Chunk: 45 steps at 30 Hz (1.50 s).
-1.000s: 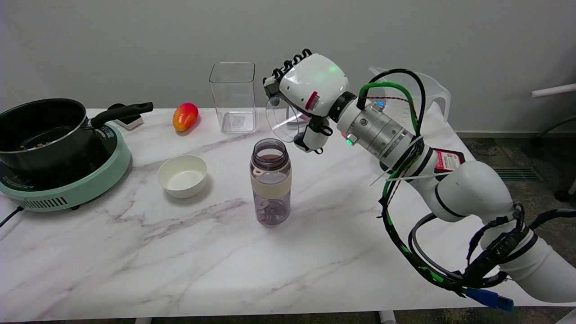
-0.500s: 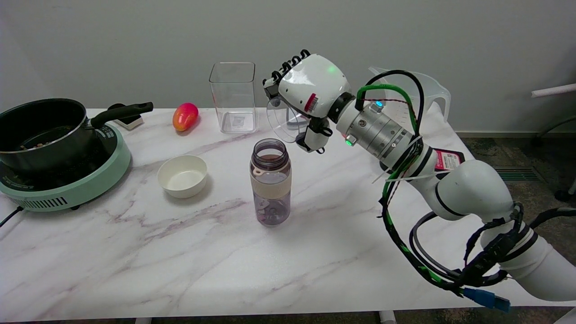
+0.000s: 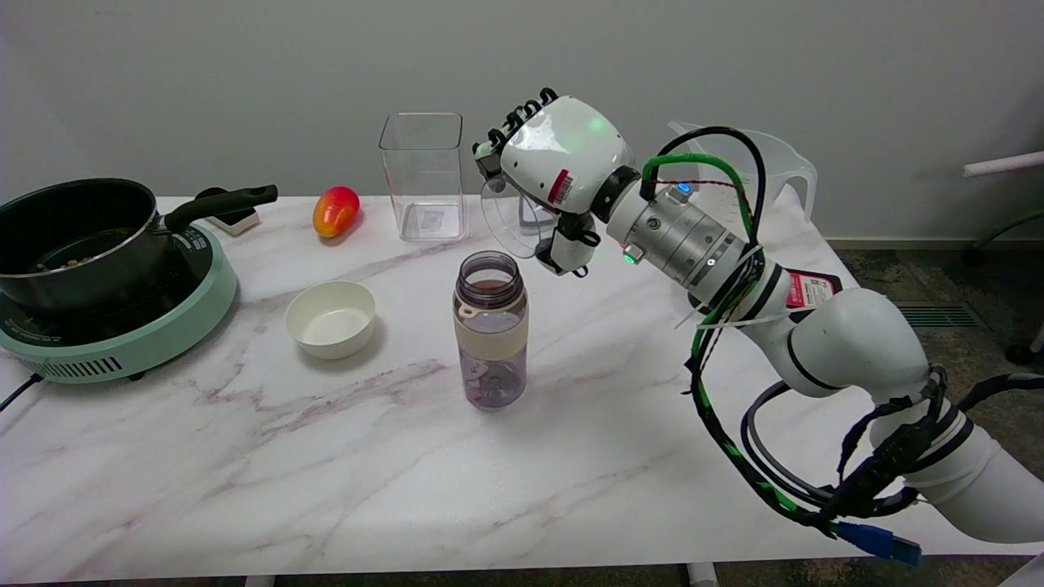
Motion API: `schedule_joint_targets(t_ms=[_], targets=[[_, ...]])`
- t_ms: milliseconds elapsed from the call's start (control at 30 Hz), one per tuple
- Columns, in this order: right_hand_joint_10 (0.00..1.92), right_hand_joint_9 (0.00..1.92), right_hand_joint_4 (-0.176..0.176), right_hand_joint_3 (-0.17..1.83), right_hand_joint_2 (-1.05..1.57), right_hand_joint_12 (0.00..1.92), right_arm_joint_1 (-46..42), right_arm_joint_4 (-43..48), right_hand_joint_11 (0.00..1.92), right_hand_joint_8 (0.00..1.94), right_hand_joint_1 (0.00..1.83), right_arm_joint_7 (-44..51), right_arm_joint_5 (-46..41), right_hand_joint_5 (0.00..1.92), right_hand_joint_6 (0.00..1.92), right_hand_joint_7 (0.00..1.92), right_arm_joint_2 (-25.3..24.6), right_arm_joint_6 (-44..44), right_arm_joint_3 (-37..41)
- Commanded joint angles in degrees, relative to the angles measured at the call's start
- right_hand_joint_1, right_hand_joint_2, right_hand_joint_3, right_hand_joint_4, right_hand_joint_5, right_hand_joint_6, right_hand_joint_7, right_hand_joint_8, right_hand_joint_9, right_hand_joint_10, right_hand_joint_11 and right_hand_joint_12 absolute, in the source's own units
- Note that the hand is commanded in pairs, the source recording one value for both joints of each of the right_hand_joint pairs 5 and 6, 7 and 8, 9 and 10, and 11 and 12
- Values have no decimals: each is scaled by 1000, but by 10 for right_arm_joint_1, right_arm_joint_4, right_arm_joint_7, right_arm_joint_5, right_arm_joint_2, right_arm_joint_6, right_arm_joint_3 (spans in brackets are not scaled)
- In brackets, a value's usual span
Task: Pour the contents of the measuring cup into the bottle.
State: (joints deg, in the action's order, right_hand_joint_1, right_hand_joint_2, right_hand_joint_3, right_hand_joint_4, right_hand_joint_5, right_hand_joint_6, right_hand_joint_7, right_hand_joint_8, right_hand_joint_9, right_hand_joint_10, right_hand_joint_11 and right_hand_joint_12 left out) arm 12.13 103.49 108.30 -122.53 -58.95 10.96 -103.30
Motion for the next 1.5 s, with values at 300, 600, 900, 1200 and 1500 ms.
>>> schedule_joint_targets(t_ms=[300,600,900,1200,1500], targets=[[1148,1148,0,1304,40,874,3,7,874,1231,1536,3,59,938,938,1231,0,15,-11],[1145,1145,0,1313,38,875,2,8,875,1229,1532,3,86,934,934,1229,0,17,-15],[1130,1130,0,1320,-1,861,6,8,861,1218,1528,3,94,912,912,1218,0,17,-15],[1124,1124,0,1316,-17,852,10,8,852,1212,1524,3,97,904,904,1212,0,20,-14],[1121,1121,0,1310,-17,848,15,4,848,1202,1522,3,124,893,893,1202,1,30,-14]])
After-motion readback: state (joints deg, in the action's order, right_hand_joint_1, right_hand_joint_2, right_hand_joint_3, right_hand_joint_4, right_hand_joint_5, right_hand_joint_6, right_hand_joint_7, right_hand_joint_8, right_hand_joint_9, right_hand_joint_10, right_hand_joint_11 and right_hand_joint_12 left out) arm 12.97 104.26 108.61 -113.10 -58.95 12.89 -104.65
